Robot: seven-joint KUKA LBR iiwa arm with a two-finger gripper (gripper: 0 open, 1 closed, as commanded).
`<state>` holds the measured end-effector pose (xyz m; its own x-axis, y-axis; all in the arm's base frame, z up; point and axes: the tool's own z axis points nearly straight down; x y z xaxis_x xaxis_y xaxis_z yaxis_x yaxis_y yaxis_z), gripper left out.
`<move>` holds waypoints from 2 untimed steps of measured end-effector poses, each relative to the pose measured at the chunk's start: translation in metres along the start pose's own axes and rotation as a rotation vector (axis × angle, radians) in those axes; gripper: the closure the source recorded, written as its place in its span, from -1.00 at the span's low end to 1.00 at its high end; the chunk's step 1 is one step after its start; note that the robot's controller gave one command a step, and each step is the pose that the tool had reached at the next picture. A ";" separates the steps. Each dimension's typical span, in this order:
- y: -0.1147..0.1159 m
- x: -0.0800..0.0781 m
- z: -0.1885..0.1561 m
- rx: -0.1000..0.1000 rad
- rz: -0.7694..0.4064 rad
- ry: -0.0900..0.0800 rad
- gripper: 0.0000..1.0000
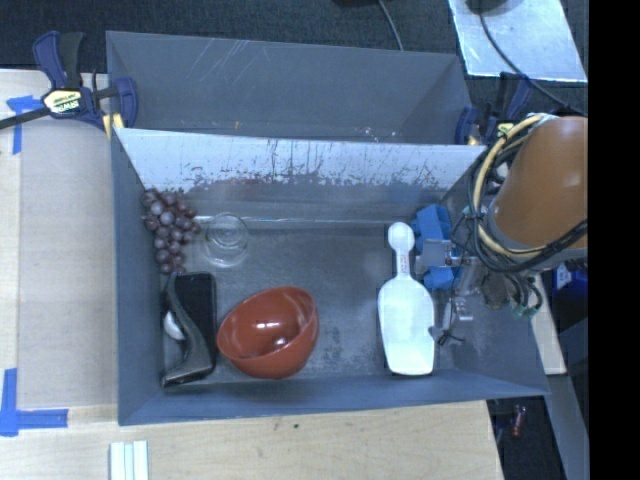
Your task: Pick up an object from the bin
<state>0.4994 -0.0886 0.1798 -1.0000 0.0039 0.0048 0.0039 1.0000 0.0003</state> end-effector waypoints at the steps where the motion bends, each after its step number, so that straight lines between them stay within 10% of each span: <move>1: 0.000 -0.002 -0.004 0.001 -0.004 -0.008 -1.00; 2: -0.010 0.011 0.107 0.004 -0.474 -0.015 -1.00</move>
Offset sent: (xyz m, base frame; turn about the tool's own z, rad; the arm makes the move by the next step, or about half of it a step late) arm -0.0156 -0.0107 -0.1098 -0.4832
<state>0.4874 -0.0990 0.0731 -0.8916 -0.4527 -0.0097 -0.4527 0.8916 -0.0053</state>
